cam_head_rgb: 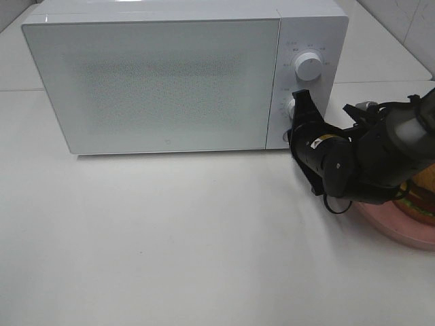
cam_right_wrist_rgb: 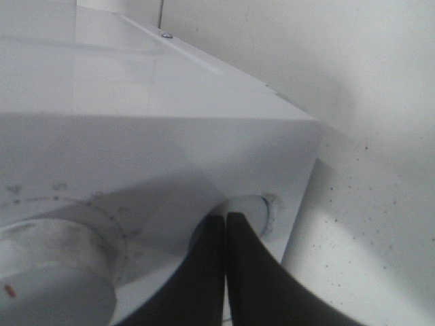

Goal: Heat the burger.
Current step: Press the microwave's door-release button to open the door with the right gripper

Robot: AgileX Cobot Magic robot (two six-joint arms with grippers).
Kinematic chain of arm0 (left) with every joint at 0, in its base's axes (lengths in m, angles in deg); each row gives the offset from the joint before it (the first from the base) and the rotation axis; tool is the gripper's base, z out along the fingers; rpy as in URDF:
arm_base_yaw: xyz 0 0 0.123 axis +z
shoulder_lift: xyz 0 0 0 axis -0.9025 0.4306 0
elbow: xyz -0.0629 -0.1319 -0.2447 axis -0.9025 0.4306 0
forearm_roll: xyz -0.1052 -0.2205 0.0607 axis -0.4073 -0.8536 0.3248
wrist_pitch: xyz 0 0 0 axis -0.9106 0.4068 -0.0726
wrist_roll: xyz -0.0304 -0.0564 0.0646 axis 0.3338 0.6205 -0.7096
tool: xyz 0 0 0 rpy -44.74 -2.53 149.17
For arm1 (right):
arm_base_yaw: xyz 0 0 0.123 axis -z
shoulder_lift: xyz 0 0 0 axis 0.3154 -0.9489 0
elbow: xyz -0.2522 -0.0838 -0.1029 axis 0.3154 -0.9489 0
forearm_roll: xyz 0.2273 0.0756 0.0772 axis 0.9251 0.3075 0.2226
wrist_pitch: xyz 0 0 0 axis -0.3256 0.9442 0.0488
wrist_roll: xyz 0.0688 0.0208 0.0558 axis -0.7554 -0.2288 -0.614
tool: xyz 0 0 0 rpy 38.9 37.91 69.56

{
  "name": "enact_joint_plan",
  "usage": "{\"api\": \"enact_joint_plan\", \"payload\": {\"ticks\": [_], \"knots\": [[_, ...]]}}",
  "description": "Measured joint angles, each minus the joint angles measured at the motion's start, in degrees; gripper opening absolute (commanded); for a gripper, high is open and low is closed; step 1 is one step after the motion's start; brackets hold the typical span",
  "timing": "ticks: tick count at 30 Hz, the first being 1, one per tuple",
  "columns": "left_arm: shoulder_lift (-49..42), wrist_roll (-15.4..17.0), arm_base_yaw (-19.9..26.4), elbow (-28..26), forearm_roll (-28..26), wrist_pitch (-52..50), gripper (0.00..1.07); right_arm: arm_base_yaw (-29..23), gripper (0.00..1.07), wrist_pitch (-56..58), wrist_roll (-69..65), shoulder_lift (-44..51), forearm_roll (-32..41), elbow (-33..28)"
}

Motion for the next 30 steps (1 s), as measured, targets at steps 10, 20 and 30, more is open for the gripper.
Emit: {"api": "enact_joint_plan", "payload": {"ticks": [10, 20, 30], "knots": [[0.0, 0.0, 0.0, 0.0, 0.0, 0.0, 0.0, 0.0, 0.0, 1.38, -0.29, -2.18, 0.0, 2.35], [0.0, 0.0, 0.0, 0.0, 0.0, 0.0, 0.0, -0.11, 0.0, 2.52, -0.46, -2.64, 2.46, 4.18], [0.0, 0.0, 0.0, 0.0, 0.0, 0.0, 0.0, 0.46, 0.0, 9.05, -0.46, -0.29, 2.35, 4.7]]}}
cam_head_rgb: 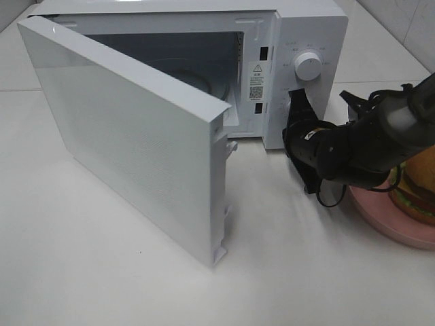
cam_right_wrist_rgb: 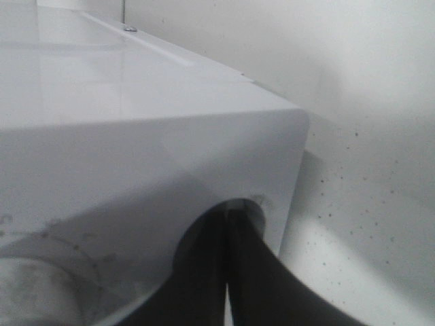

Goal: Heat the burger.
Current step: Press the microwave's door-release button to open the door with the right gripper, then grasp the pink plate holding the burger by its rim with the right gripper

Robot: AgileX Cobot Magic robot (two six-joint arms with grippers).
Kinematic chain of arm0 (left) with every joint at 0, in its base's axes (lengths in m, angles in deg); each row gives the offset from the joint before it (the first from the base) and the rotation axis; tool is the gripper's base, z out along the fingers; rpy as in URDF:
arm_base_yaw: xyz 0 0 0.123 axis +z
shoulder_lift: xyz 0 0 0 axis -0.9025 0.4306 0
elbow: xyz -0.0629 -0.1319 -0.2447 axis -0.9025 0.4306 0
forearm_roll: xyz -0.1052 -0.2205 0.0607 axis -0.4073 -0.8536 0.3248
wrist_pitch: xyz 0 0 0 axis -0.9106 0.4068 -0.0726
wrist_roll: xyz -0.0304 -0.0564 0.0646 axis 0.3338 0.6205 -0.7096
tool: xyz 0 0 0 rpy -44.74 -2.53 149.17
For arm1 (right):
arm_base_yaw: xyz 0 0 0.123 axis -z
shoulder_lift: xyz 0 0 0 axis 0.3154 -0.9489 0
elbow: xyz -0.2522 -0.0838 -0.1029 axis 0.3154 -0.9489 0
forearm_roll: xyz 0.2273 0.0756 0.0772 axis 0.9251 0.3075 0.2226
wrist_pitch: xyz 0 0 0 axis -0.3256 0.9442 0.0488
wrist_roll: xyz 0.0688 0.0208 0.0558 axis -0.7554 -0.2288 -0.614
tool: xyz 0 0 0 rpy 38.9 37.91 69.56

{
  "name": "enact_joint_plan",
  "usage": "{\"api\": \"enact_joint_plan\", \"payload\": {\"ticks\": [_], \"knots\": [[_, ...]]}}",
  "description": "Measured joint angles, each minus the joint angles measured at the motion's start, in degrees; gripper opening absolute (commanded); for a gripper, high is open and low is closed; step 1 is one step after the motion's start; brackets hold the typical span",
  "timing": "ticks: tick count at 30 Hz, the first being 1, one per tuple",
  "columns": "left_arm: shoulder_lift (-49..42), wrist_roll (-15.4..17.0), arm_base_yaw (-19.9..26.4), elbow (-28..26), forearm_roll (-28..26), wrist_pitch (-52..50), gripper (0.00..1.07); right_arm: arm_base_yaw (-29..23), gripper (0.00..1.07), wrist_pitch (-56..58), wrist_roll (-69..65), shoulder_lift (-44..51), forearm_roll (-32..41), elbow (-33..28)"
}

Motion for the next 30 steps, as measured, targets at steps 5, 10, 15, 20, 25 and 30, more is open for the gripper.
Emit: {"api": "enact_joint_plan", "payload": {"ticks": [5, 10, 15, 20, 25, 30], "knots": [[0.0, 0.0, 0.0, 0.0, 0.0, 0.0, 0.0, 0.46, 0.01, 3.78, 0.06, 3.27, -0.74, -1.26], [0.0, 0.0, 0.0, 0.0, 0.0, 0.0, 0.0, 0.0, 0.02, 4.41, 0.06, 7.68, -5.27, -4.53], [0.0, 0.0, 0.0, 0.0, 0.0, 0.0, 0.0, -0.23, 0.04, 7.33, 0.63, 12.61, -6.36, -8.94], [0.0, 0.0, 0.0, 0.0, 0.0, 0.0, 0.0, -0.23, 0.07, 8.77, 4.64, 16.33, -11.63, -13.18], [0.0, 0.0, 0.0, 0.0, 0.0, 0.0, 0.0, -0.23, 0.08, 8.77, 14.84, 17.42, -19.19, -13.64], [0.0, 0.0, 0.0, 0.0, 0.0, 0.0, 0.0, -0.23, 0.09, 8.77, 26.47, 17.82, -27.62, -13.69]]}}
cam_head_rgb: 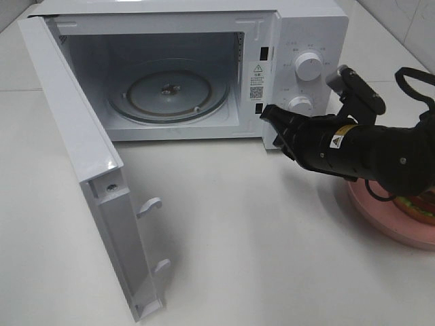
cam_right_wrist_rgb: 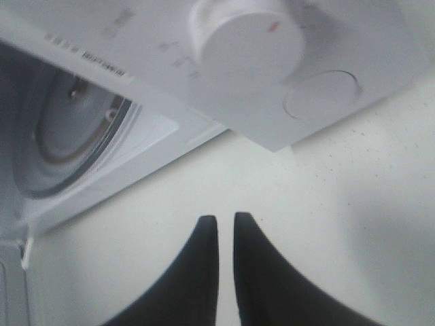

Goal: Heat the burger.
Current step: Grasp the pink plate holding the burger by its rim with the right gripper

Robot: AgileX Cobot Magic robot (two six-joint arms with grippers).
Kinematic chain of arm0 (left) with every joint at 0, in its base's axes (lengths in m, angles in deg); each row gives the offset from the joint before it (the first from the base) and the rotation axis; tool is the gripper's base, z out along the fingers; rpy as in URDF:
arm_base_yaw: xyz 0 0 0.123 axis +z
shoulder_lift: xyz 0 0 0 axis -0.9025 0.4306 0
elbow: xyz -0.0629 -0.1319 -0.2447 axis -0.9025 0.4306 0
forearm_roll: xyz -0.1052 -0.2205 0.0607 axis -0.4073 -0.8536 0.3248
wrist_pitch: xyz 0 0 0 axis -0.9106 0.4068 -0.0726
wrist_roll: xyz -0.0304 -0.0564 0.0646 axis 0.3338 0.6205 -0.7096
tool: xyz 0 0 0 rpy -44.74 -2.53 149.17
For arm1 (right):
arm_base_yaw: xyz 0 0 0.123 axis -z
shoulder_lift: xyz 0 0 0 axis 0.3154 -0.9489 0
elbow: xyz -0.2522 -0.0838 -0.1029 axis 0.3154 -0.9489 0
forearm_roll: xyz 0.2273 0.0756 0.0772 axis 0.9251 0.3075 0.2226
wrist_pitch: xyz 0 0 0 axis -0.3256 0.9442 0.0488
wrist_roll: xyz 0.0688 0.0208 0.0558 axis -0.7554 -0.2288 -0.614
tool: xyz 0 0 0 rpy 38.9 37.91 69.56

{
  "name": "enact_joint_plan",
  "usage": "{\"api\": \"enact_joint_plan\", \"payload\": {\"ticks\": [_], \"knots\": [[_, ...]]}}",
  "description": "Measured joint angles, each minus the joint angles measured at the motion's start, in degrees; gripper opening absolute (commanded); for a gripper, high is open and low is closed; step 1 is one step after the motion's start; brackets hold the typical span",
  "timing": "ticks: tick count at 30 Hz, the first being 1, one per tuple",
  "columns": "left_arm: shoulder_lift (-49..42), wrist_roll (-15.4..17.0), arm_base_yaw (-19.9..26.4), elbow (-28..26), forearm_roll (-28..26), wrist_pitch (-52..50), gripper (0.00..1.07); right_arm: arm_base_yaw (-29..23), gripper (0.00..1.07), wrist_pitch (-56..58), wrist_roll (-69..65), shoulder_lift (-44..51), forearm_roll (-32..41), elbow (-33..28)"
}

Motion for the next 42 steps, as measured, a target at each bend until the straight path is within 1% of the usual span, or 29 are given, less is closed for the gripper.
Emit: {"api": "enact_joint_plan", "payload": {"ticks": [2, 4, 5, 6, 7, 9, 15, 16, 18, 20, 21, 22, 23, 24, 25, 26, 28, 29, 30, 31, 33, 34, 36, 37, 38, 39, 40, 41, 42], "knots": [[0.0, 0.0, 0.0, 0.0, 0.0, 0.0, 0.0, 0.0, 0.09, 0.11, 2.41, 0.0, -1.66, 0.0], [0.0, 0.0, 0.0, 0.0, 0.0, 0.0, 0.0, 0.0, 0.1, 0.97, 8.59, 0.0, -6.59, 0.0], [0.0, 0.0, 0.0, 0.0, 0.0, 0.0, 0.0, 0.0, 0.1, 0.97, 8.59, 0.0, -6.59, 0.0], [0.0, 0.0, 0.0, 0.0, 0.0, 0.0, 0.0, 0.0, 0.11, 1.89, 11.86, 0.0, -9.4, 0.0], [0.0, 0.0, 0.0, 0.0, 0.0, 0.0, 0.0, 0.0, 0.11, 1.89, 11.86, 0.0, -9.4, 0.0], [0.0, 0.0, 0.0, 0.0, 0.0, 0.0, 0.0, 0.0, 0.12, 4.18, 16.56, 0.0, -13.06, 0.0], [0.0, 0.0, 0.0, 0.0, 0.0, 0.0, 0.0, 0.0, 0.13, 9.91, 22.4, 0.0, -15.7, 0.0], [0.0, 0.0, 0.0, 0.0, 0.0, 0.0, 0.0, 0.0, 0.13, 13.24, 23.66, 0.0, -15.99, 0.29], [0.0, 0.0, 0.0, 0.0, 0.0, 0.0, 0.0, 0.0, 0.14, 14.95, 23.78, 0.0, -16.04, 0.74], [0.0, 0.0, 0.0, 0.0, 0.0, 0.0, 0.0, 0.0, 0.14, 22.52, 24.24, 0.0, -16.21, 3.32], [0.0, 0.0, 0.0, 0.0, 0.0, 0.0, 0.0, 0.0, 0.14, 22.52, 24.24, 0.0, -16.21, 3.32], [0.0, 0.0, 0.0, 0.0, 0.0, 0.0, 0.0, 0.0, 0.14, 27.62, 24.52, 0.0, -16.21, 5.5], [0.0, 0.0, 0.0, 0.0, 0.0, 0.0, 0.0, 0.0, 0.14, 27.62, 24.52, 0.0, -16.21, 5.5], [0.0, 0.0, 0.0, 0.0, 0.0, 0.0, 0.0, 0.0, 0.15, 32.89, 24.69, 0.0, -16.21, 7.91], [0.0, 0.0, 0.0, 0.0, 0.0, 0.0, 0.0, 0.0, 0.15, 35.75, 24.69, 0.0, -16.21, 9.11], [0.0, 0.0, 0.0, 0.0, 0.0, 0.0, 0.0, 0.0, 0.15, 35.75, 24.69, 0.0, -16.21, 9.11], [0.0, 0.0, 0.0, 0.0, 0.0, 0.0, 0.0, 0.0, 0.16, 43.83, 24.69, 0.0, -16.16, 12.26], [0.0, 0.0, 0.0, 0.0, 0.0, 0.0, 0.0, 0.0, 0.16, 43.83, 24.69, 0.0, -16.16, 12.26], [0.0, 0.0, 0.0, 0.0, 0.0, 0.0, 0.0, 0.0, 0.16, 48.59, 24.69, 0.0, -15.99, 14.21], [0.0, 0.0, 0.0, 0.0, 0.0, 0.0, 0.0, 0.0, 0.16, 48.59, 24.69, 0.0, -15.99, 14.21], [0.0, 0.0, 0.0, 0.0, 0.0, 0.0, 0.0, 0.0, 0.17, 55.92, 24.98, 0.0, -15.07, 17.25], [0.0, 0.0, 0.0, 0.0, 0.0, 0.0, 0.0, 0.0, 0.17, 55.92, 24.98, 0.0, -15.07, 17.25], [0.0, 0.0, 0.0, 0.0, 0.0, 0.0, 0.0, 0.0, 0.19, 63.14, 26.93, 0.0, -12.03, 19.88], [0.0, 0.0, 0.0, 0.0, 0.0, 0.0, 0.0, 0.0, 0.19, 63.14, 26.93, 0.0, -12.03, 19.88], [0.0, 0.0, 0.0, 0.0, 0.0, 0.0, 0.0, 0.0, 0.22, 68.01, 28.76, 0.0, -9.34, 21.31], [0.0, 0.0, 0.0, 0.0, 0.0, 0.0, 0.0, 0.0, 0.27, 71.45, 30.25, 0.0, -6.59, 22.52], [0.0, 0.0, 0.0, 0.0, 0.0, 0.0, 0.0, 0.0, 0.27, 71.45, 30.25, 0.0, -6.59, 22.52], [0.0, 0.0, 0.0, 0.0, 0.0, 0.0, 0.0, 0.0, 0.32, 72.77, 30.77, 0.0, -5.27, 23.09], [0.0, 0.0, 0.0, 0.0, 0.0, 0.0, 0.0, 0.0, 0.32, 72.77, 30.77, 0.0, -5.27, 23.09]]}}
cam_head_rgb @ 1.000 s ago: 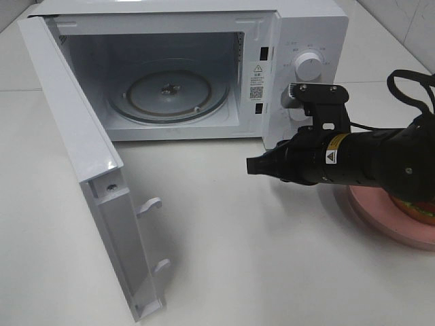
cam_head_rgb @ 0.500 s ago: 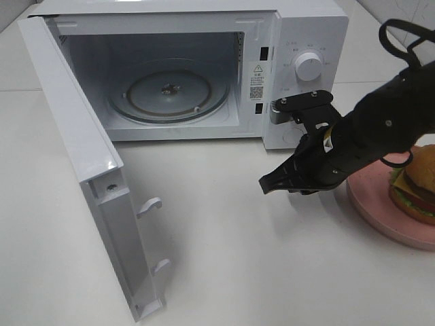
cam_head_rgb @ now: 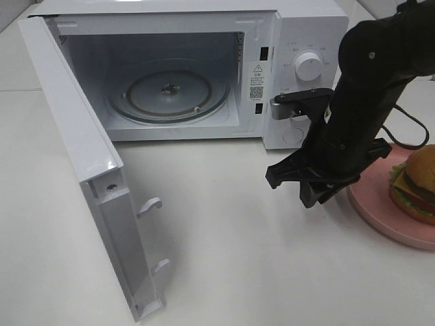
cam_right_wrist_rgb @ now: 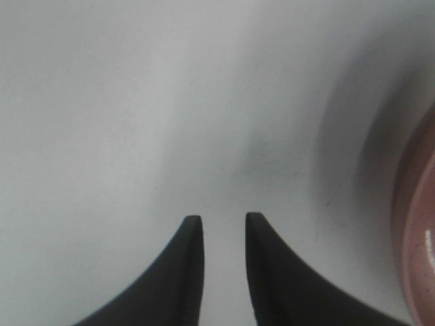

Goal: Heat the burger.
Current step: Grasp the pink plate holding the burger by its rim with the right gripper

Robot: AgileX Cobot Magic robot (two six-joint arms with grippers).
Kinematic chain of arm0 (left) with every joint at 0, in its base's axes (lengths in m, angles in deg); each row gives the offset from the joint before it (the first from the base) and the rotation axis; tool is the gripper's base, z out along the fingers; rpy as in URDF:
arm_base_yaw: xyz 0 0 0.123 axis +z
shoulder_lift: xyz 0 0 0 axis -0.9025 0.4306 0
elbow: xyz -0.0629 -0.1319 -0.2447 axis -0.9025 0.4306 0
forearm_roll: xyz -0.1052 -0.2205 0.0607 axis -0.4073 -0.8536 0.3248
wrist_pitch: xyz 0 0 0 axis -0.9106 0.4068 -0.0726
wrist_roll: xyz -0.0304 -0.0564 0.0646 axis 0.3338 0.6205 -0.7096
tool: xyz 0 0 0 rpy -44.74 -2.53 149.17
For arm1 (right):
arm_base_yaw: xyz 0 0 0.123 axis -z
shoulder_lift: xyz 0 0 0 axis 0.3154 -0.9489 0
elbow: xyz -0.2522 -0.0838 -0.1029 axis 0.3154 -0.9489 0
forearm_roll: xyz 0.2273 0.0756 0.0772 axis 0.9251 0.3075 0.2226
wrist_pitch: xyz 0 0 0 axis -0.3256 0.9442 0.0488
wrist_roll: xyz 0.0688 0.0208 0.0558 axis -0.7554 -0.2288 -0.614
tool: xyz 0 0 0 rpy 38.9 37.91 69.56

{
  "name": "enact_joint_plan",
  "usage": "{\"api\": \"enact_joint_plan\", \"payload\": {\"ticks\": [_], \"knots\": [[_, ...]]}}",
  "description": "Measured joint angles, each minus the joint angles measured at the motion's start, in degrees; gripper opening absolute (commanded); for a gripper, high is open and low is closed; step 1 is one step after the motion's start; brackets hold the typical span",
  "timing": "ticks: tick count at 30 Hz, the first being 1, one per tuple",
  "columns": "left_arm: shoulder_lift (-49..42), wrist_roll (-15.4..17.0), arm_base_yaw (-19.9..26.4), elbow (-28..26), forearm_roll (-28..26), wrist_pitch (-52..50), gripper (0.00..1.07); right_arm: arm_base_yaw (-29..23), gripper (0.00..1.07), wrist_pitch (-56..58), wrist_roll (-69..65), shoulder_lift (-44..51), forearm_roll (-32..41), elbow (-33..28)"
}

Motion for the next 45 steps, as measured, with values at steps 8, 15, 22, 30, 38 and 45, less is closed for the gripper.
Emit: {"api": "enact_joint_plan", "payload": {"ticks": [8, 15, 22, 30, 38, 45], "knots": [[0.0, 0.0, 0.0, 0.0, 0.0, 0.0, 0.0, 0.0, 0.73, 2.81, 0.46, 0.06, 2.46, 0.74], [0.0, 0.0, 0.0, 0.0, 0.0, 0.0, 0.0, 0.0, 0.75, 3.04, 0.57, 0.06, 2.46, 0.8], [0.0, 0.0, 0.0, 0.0, 0.0, 0.0, 0.0, 0.0, 0.75, 3.04, 0.69, 0.06, 1.89, 0.8], [0.0, 0.0, 0.0, 0.0, 0.0, 0.0, 0.0, 0.0, 0.75, 3.21, -3.55, -0.23, -9.91, 0.8], [0.0, 0.0, 0.0, 0.0, 0.0, 0.0, 0.0, 0.0, 0.75, 3.21, -6.93, -4.01, -18.79, 0.8], [0.0, 0.0, 0.0, 0.0, 0.0, 0.0, 0.0, 1.95, 0.75, 1.43, -10.71, -9.45, -22.86, 0.8]]}}
